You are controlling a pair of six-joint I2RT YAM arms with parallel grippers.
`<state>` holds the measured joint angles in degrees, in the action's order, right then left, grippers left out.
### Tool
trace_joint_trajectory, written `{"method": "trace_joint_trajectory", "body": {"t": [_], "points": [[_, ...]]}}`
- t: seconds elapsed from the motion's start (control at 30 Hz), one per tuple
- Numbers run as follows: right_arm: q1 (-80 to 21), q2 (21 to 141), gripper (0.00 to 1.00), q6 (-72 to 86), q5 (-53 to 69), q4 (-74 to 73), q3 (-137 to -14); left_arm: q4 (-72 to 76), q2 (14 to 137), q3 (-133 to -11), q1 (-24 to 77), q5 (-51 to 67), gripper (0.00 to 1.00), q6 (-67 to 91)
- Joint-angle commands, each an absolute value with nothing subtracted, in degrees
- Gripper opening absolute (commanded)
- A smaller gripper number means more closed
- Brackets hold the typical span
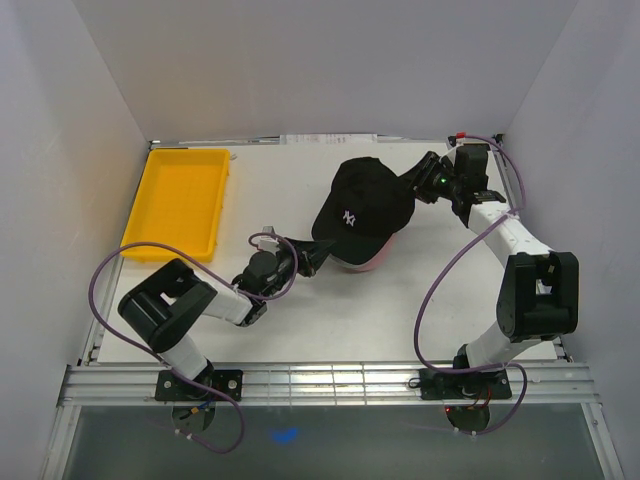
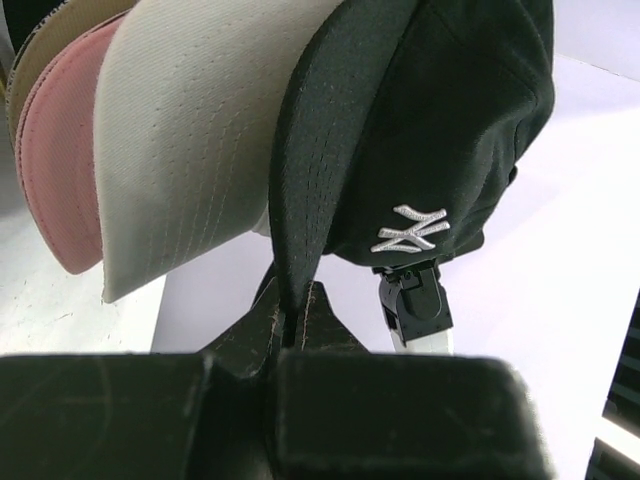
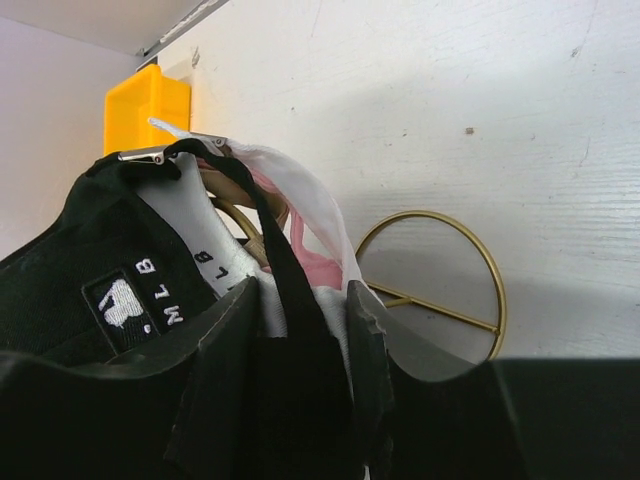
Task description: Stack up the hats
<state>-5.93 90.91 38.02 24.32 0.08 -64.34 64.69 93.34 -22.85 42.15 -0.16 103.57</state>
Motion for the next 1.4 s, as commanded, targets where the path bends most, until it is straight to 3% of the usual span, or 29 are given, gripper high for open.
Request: {"method": "trace_joint_trajectory", "body": {"t": [0.0,0.73,0.9,1.03,1.37], "points": [[-6.59,94.13,0.27,33.84,20.83,-13.36,-59.85,45.54,96.68,-21.80,42.10,0.96,0.00,103.27],[-6.86,94.48,0.24,33.22,19.95,-13.89,-58.80,30.77,100.99,-24.08,42.10,3.51,0.00,102.22],[-6.77,94.39,0.24,33.22,20.13,-13.89,-58.89,29.44,101.25,-24.00,42.01,3.87,0.22,102.30],[-6.86,94.39,0.24,33.14,20.30,-13.89,-59.15,28.13,100.11,-23.91,42.10,3.17,0.33,101.87],[-6.86,94.04,0.24,33.66,20.39,-13.62,-58.18,27.51,99.40,-25.05,42.10,3.34,0.47,99.93]]}}
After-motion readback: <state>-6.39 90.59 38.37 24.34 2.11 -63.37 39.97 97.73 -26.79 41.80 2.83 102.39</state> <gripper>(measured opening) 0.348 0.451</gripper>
